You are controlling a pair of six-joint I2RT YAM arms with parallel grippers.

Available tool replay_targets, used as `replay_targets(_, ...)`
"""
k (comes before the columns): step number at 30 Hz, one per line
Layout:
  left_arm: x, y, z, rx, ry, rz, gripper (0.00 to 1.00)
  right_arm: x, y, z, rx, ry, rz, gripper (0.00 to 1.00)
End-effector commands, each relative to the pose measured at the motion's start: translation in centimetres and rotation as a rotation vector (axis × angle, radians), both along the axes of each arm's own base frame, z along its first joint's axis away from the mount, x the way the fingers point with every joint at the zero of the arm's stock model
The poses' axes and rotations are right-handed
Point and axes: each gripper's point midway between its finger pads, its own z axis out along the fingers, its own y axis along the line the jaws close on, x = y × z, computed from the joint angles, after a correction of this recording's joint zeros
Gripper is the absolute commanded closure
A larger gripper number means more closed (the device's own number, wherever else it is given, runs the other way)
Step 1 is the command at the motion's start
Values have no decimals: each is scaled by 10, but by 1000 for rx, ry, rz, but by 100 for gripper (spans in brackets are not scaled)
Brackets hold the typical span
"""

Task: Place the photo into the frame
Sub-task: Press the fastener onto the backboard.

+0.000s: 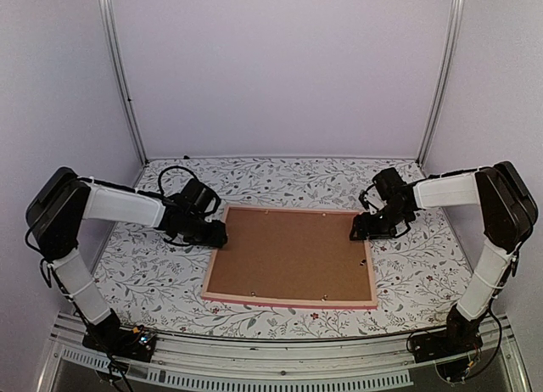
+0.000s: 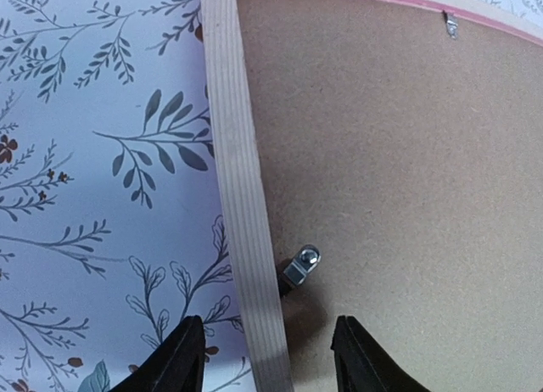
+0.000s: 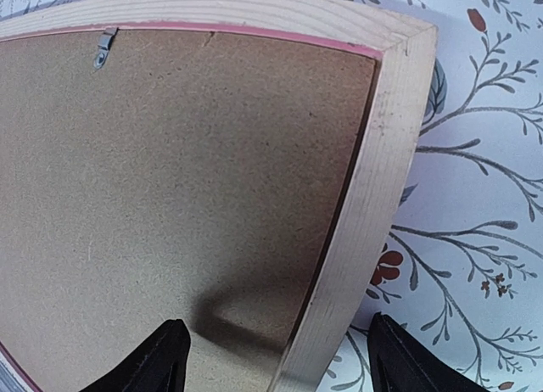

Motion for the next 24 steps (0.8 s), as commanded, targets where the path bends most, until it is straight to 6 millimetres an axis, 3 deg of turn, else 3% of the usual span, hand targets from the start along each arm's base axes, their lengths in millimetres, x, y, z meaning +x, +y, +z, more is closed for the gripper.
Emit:
replay_targets(1,11,1,-7,12,11,-32,46,-25,-8,-19,-34,93,7,25)
replay_targets(7,20,2,-13,24,15,-42,49,-27,-9,-18,-35,94,3,25)
replay_targets(17,26,3,-20,23,21,-38,69,-28,-10,-18,-36,96,0,25)
replay_targets(24,24,4,-18,15,23,-40,76,-29,-11,-20,-39,98,0,25)
